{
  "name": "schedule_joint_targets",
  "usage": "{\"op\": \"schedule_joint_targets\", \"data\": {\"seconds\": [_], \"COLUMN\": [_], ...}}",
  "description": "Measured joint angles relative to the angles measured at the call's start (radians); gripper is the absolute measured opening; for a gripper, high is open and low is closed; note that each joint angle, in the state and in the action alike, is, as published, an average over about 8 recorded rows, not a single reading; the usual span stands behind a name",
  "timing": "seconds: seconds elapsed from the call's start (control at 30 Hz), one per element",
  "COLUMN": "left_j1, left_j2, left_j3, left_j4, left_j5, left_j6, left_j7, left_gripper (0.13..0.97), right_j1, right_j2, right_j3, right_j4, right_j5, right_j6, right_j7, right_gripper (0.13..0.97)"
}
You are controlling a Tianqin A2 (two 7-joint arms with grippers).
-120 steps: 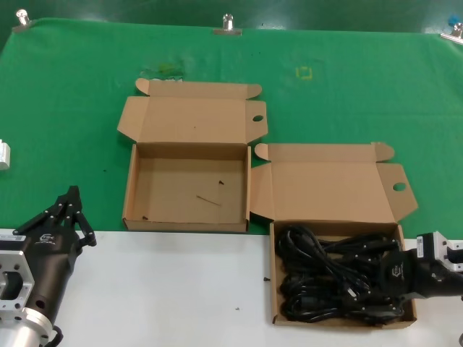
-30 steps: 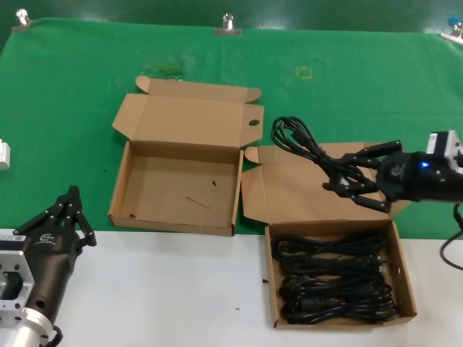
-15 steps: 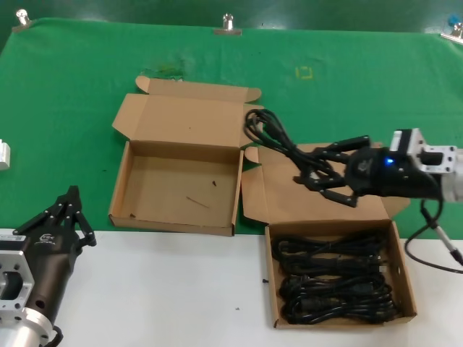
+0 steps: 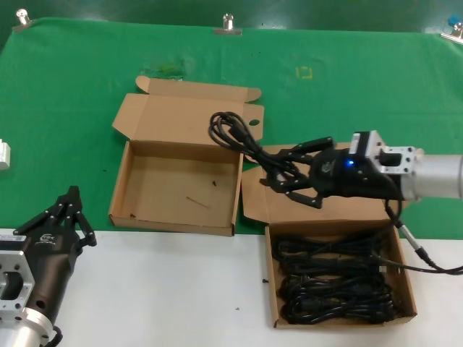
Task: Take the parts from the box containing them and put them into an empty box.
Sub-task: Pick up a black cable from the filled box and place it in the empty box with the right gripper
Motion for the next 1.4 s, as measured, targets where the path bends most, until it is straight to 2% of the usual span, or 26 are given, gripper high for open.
{"op": "schedule_joint_targets", "data": {"seconds": [1.4], "left_j1": [0.000], "left_j2": [0.000], "left_j3": [0.000], "left_j4": [0.000], "left_j5": [0.000], "left_j6": [0.000], "left_j7": [0.000], "left_gripper": [0.139], "right_j1": [-0.011], "right_j2": [-0.194], "right_j3": [-0.013], "right_j4": [-0.001], "right_j5": [-0.036], "right_j6": [0.153], "right_j7": [0.025], "right_gripper": [0.307]}}
